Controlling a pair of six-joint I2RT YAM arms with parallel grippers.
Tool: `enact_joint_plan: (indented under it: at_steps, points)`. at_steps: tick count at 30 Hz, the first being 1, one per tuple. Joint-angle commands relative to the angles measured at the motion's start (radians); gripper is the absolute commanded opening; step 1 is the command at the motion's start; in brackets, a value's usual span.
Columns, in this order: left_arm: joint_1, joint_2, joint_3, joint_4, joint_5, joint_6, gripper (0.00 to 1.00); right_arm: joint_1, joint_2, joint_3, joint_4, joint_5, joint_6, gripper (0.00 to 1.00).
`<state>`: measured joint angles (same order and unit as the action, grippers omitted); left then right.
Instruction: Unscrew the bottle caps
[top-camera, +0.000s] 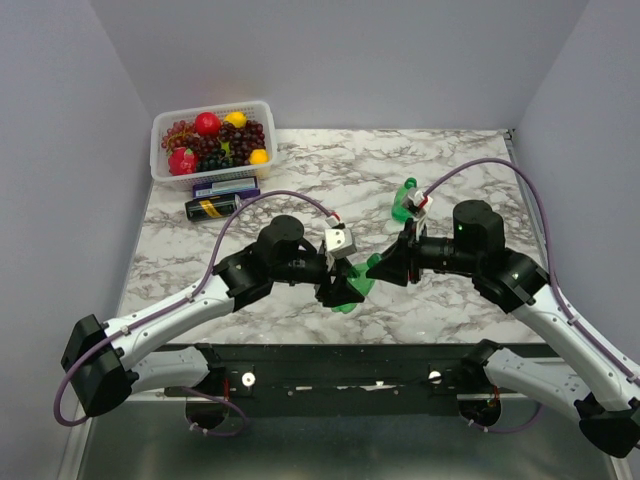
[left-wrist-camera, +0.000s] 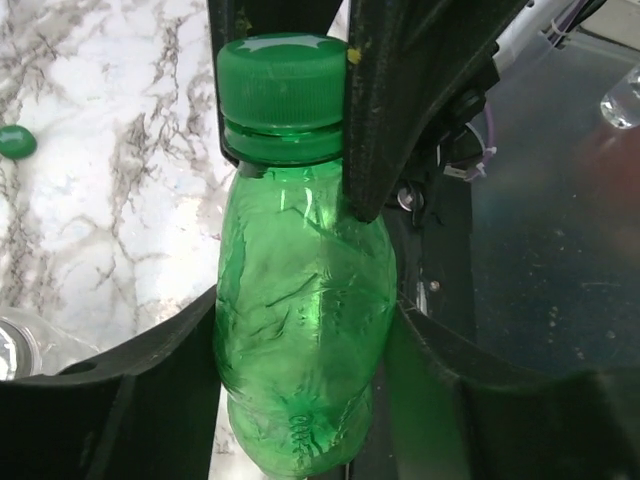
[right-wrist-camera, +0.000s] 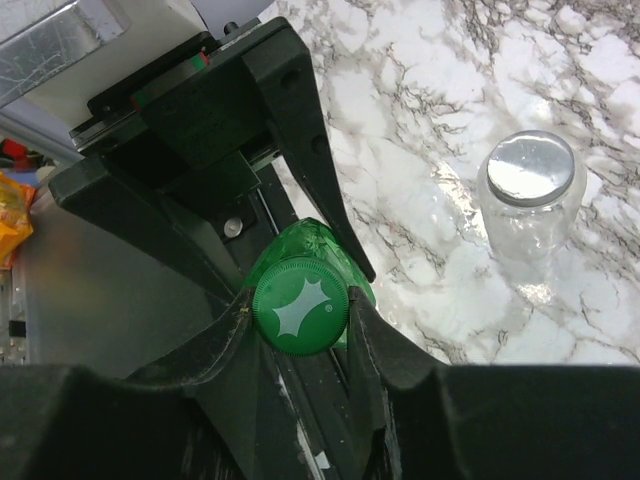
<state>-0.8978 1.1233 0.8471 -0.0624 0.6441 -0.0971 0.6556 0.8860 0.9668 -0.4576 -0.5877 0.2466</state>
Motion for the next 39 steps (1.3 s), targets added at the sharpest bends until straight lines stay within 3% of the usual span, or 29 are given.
enact_joint_plan:
  at_steps: [1, 3, 7, 10, 17, 27, 33, 37, 39]
  points:
    - [-0.016, 0.006, 0.018, -0.019, -0.007, 0.017, 0.45, 0.007, -0.024, -0.02, 0.063, 0.023, 0.062, 0.27]
    - [-0.02, 0.003, 0.017, -0.025, -0.04, 0.02, 0.41, 0.009, -0.042, -0.023, 0.066, 0.046, 0.085, 0.35]
    - [-0.023, -0.005, 0.021, -0.037, -0.099, 0.023, 0.38, 0.009, -0.09, -0.048, 0.097, 0.144, 0.144, 0.65]
    - [-0.026, -0.01, 0.02, -0.042, -0.144, 0.023, 0.36, 0.009, -0.154, -0.088, 0.166, 0.206, 0.212, 0.69]
    - [-0.032, -0.008, 0.021, -0.053, -0.19, 0.02, 0.33, 0.012, -0.217, -0.183, 0.243, 0.354, 0.315, 0.67]
    - [-0.036, 0.007, 0.024, -0.056, -0.204, 0.019, 0.33, 0.042, -0.18, -0.261, 0.401, 0.312, 0.376, 0.65]
    - [-0.036, 0.012, 0.026, -0.06, -0.207, 0.022, 0.33, 0.047, -0.165, -0.263, 0.407, 0.309, 0.373, 0.54]
    - [-0.036, 0.015, 0.032, -0.07, -0.212, 0.025, 0.33, 0.049, -0.151, -0.264, 0.404, 0.279, 0.367, 0.41]
    - [-0.036, 0.013, 0.035, -0.073, -0.218, 0.027, 0.33, 0.05, -0.144, -0.258, 0.393, 0.266, 0.358, 0.41]
